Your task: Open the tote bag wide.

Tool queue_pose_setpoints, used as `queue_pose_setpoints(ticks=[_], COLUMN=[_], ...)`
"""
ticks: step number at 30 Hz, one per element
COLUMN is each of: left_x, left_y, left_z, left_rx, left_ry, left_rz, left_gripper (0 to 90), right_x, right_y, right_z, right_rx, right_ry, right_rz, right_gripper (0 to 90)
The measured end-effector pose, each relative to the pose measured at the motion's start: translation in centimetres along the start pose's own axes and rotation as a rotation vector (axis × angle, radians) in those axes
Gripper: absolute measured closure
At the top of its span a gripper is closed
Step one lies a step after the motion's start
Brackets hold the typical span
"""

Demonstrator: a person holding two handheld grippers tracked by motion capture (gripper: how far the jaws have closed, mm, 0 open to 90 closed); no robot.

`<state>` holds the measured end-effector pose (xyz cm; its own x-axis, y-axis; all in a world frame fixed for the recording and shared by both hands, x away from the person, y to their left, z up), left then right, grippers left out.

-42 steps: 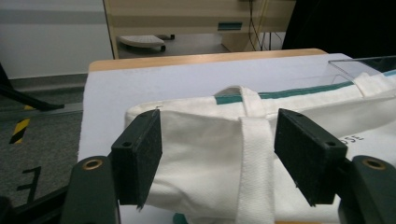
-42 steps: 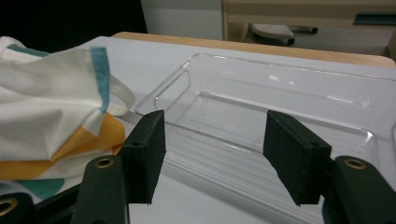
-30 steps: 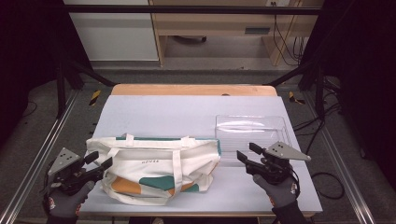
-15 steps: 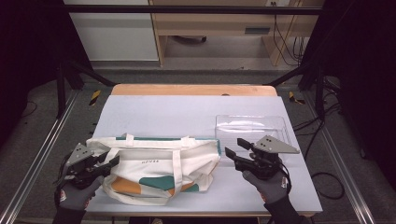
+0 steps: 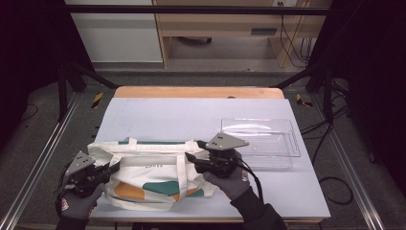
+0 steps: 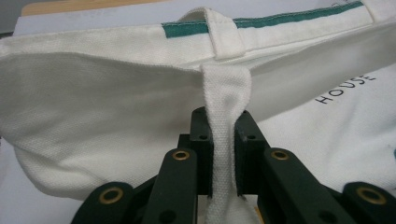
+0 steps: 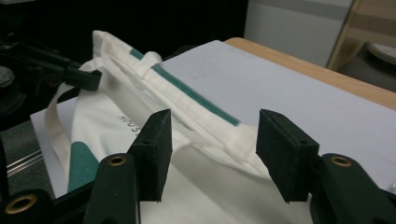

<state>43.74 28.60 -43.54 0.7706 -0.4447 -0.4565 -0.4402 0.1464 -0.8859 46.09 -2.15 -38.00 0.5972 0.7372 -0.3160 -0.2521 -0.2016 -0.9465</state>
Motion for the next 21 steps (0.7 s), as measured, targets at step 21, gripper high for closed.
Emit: queue_pose_setpoints(ticks=[21], left_x=[-0.4], left_y=[-0.2], left_z=[-0.3], left_rx=[-0.015], left_ry=[0.014], left_rz=[-0.026], left_gripper=[80.7], right_x=[3.9], right_y=[2.3], right_z=[1.3], right_rx=[-0.083], right_ry=[0.021], right_rz=[0.148], right_gripper=[77.8])
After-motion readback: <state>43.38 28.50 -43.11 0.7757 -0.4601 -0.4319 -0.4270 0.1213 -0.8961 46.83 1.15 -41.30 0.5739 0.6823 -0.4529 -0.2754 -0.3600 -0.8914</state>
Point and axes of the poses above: each handheld gripper's, and its own axes: x roughly forward along the jaws, y roughly out of its underside, z roughly to its left, the point moved 6 cm from there along x, roughly forward along the jaws, and after that the axes turned 5 degrees about -z, right-handed, at the moved point
